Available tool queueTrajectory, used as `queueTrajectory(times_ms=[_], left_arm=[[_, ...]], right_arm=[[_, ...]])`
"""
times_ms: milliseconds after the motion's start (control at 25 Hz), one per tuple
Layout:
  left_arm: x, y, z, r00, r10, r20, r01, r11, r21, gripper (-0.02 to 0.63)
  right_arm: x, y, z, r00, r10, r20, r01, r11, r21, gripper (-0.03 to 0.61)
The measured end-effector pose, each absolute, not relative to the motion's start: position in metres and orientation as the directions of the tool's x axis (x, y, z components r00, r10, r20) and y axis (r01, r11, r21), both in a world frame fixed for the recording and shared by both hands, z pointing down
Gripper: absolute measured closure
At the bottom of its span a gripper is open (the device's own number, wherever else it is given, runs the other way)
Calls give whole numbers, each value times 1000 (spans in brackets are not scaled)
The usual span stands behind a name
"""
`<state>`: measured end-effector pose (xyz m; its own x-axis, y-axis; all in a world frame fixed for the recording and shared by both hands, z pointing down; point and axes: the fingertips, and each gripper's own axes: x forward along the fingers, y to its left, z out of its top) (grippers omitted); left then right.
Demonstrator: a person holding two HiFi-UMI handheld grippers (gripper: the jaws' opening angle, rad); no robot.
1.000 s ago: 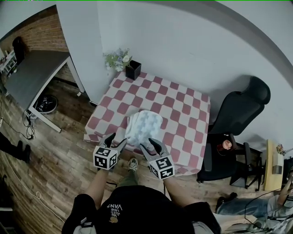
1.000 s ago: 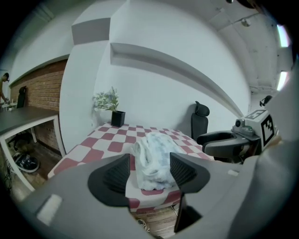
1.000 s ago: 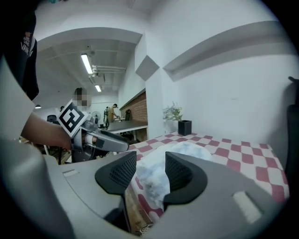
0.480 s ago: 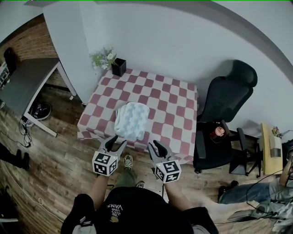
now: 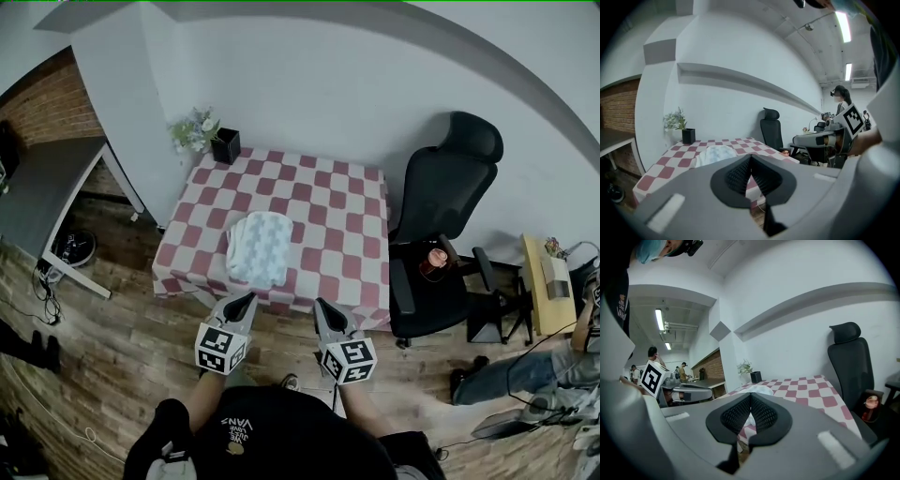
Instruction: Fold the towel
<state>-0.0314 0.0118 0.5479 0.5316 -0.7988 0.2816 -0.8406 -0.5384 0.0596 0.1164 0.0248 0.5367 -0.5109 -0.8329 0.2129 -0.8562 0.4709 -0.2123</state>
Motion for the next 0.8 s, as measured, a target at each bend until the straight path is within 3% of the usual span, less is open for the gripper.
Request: queueTrajectory(times_ms=[800], left_arm=[[-125, 33, 542, 690, -640, 339, -680, -733, 0, 611]], right_arm=[[9, 33, 539, -359, -884, 299, -926, 296, -236, 574]])
